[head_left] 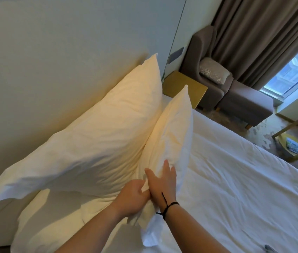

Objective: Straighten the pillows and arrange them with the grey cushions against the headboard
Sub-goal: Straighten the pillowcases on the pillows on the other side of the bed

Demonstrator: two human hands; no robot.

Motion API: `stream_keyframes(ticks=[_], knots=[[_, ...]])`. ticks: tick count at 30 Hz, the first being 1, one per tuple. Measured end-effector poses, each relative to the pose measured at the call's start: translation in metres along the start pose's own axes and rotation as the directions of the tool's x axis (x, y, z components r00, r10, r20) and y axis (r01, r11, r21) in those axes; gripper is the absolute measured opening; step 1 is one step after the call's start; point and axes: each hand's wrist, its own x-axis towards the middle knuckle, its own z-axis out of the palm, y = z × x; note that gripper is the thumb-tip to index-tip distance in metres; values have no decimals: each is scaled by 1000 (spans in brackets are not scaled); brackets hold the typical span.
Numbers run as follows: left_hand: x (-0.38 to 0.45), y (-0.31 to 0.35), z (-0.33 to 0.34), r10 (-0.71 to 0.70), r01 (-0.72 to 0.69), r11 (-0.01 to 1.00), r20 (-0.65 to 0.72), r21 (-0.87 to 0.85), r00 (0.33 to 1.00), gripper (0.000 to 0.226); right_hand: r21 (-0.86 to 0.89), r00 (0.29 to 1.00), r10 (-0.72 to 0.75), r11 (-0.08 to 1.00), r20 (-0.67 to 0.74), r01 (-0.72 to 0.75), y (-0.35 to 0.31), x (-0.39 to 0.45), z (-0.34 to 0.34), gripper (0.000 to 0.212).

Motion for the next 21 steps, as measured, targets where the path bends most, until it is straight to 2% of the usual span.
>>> stream_keyframes(ticks=[2, 4, 6, 8, 10, 13, 14, 16, 19, 21], knots=[[-7, -18, -17, -18, 20, 989, -13, 149, 1000, 36, -27, 983, -14, 999, 185, 19, -1, 0, 2, 98], [-14, -42, -38, -87, 79, 935, 8, 345, 996, 22, -35, 923, -46, 997, 382, 65, 8, -2, 6, 90], [-23, -65, -47, -208, 196, 878, -22, 436, 978, 18, -66, 879, -97, 987, 467, 144, 26, -8, 10, 85], [-32, -72, -42, -266, 284, 841, -104, 461, 958, 16, -40, 869, -117, 987, 480, 155, 46, -16, 7, 84], [-38, -64, -27, -232, 307, 821, -209, 482, 950, 35, 17, 860, -116, 992, 496, 124, 66, -26, -7, 81], [-44, -33, 12, 22, 175, 778, -305, 604, 952, 53, 63, 864, -34, 998, 503, 2, 111, -40, -42, 73], [-44, -21, 30, 108, 114, 741, -285, 662, 952, 58, 76, 871, 16, 995, 491, -61, 132, -44, -58, 71], [-46, 5, 73, 171, 22, 695, -194, 718, 966, 64, 83, 890, 114, 982, 442, -167, 183, -53, -95, 65], [-51, 28, 147, 173, -160, 695, 52, 701, 983, 61, 80, 913, 294, 941, 282, -328, 272, -76, -162, 58], [-58, 37, 195, 106, -233, 711, 226, 664, 968, 56, 78, 897, 421, 898, 132, -433, 333, -101, -208, 55]])
